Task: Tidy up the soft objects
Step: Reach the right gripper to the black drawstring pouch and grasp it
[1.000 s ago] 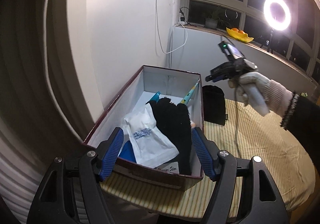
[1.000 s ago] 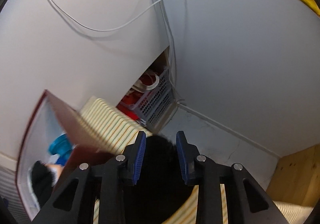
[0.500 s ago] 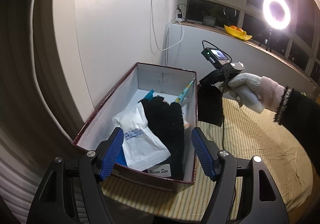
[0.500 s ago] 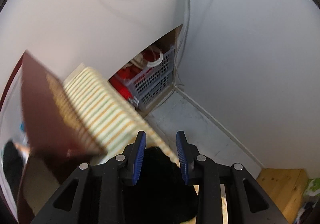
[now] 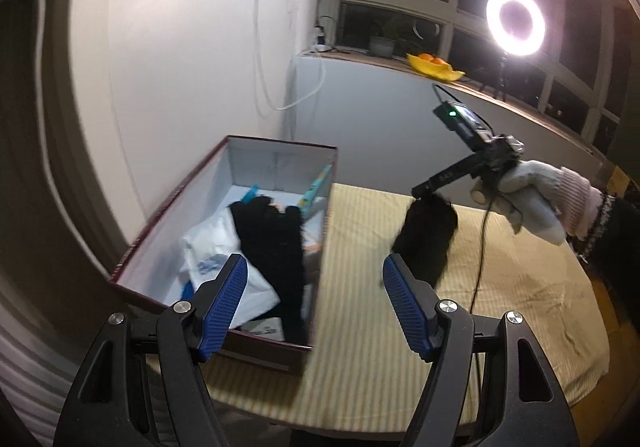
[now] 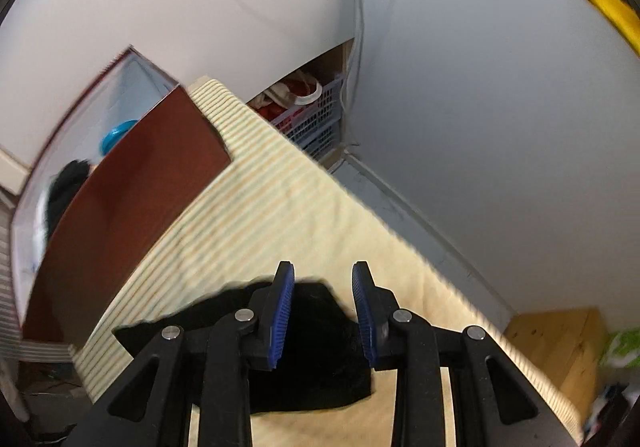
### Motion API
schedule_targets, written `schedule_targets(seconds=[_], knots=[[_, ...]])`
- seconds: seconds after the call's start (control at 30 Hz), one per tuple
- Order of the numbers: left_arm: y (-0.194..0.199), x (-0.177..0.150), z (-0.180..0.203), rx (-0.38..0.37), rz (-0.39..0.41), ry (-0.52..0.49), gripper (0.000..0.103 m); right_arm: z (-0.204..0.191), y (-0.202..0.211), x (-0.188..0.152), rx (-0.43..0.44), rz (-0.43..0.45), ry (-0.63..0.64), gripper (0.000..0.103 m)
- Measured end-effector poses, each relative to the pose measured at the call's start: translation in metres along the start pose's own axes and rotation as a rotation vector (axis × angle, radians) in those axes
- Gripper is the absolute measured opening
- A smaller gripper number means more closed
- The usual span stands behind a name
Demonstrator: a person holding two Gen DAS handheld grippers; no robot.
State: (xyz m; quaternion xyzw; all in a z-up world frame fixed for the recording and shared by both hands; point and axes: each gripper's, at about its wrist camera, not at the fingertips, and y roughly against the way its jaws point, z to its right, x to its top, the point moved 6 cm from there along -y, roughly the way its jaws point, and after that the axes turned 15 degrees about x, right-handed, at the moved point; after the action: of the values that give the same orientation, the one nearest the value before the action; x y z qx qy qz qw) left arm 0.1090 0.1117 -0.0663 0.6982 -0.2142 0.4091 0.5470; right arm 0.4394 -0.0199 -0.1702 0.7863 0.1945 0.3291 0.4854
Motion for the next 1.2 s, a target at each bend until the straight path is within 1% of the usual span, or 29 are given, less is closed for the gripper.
schedule_targets(seconds=[0.03,0.1,0.13,0.2,0.27,0.3,0.33,0.37,0.4,0.43,0.47,0.53,0.57,0.7,0.77,0.8,0.87,0.93,1.03,1.13,1.2], knots=[[0.0,-0.002,0.008,-0.019,-0.006,-0.013,0.07,0.003,0.007,-0.012,0.015,0.001,-0.015,0.028],[-0.004,-0.006,0.026,-0.056,-0.023,-0.038,0.07,0.009,0.018,-0.042,-0.011,-0.008,-0.03,0.028],[-0.006,-0.008,0.035,-0.076,-0.028,-0.046,0.07,0.01,0.022,-0.054,-0.01,-0.014,-0.037,0.028],[-0.015,-0.015,0.058,-0.126,-0.062,-0.066,0.07,0.013,0.028,-0.079,0.004,-0.014,-0.055,0.028],[-0.027,-0.023,0.079,-0.169,-0.098,-0.072,0.07,0.016,0.036,-0.101,0.008,0.012,-0.079,0.028],[-0.034,-0.027,0.089,-0.192,-0.118,-0.069,0.07,0.017,0.038,-0.106,0.018,0.032,-0.092,0.029],[-0.042,-0.031,0.099,-0.213,-0.142,-0.063,0.07,0.016,0.04,-0.111,0.036,0.061,-0.104,0.031],[-0.052,-0.036,0.108,-0.227,-0.171,-0.056,0.07,0.016,0.043,-0.115,0.05,0.084,-0.114,0.039],[-0.061,-0.04,0.116,-0.241,-0.2,-0.045,0.07,0.018,0.047,-0.118,0.064,0.12,-0.137,0.044],[-0.071,-0.042,0.122,-0.251,-0.224,-0.037,0.07,0.019,0.048,-0.119,0.078,0.143,-0.159,0.054],[-0.081,-0.046,0.129,-0.259,-0.25,-0.026,0.07,0.019,0.049,-0.121,0.111,0.164,-0.185,0.057],[-0.097,-0.049,0.136,-0.264,-0.293,-0.002,0.07,0.017,0.044,-0.122,0.203,0.194,-0.231,0.057],[-0.106,-0.047,0.137,-0.262,-0.305,0.015,0.07,0.016,0.042,-0.122,0.224,0.203,-0.245,0.057],[-0.132,-0.03,0.139,-0.231,-0.3,0.015,0.071,0.015,0.024,-0.121,0.236,0.223,-0.28,0.057],[-0.143,-0.018,0.138,-0.199,-0.285,0.015,0.071,0.017,0.015,-0.121,0.267,0.233,-0.311,0.057],[-0.148,-0.012,0.138,-0.201,-0.285,0.028,0.071,0.019,0.012,-0.12,0.274,0.242,-0.324,0.057],[-0.16,-0.004,0.14,-0.205,-0.299,0.045,0.071,0.025,0.008,-0.12,0.283,0.26,-0.349,0.05],[-0.173,0.001,0.139,-0.187,-0.306,0.069,0.071,0.031,0.01,-0.121,0.319,0.279,-0.382,0.047],[-0.191,0.005,0.141,-0.188,-0.334,0.085,0.071,0.039,0.011,-0.124,0.366,0.291,-0.421,0.046],[-0.208,0.001,0.142,-0.185,-0.371,0.115,0.071,0.044,0.01,-0.127,0.383,0.284,-0.43,0.039],[-0.22,-0.004,0.147,-0.226,-0.418,0.144,0.071,0.047,0.01,-0.129,0.392,0.279,-0.438,0.038]])
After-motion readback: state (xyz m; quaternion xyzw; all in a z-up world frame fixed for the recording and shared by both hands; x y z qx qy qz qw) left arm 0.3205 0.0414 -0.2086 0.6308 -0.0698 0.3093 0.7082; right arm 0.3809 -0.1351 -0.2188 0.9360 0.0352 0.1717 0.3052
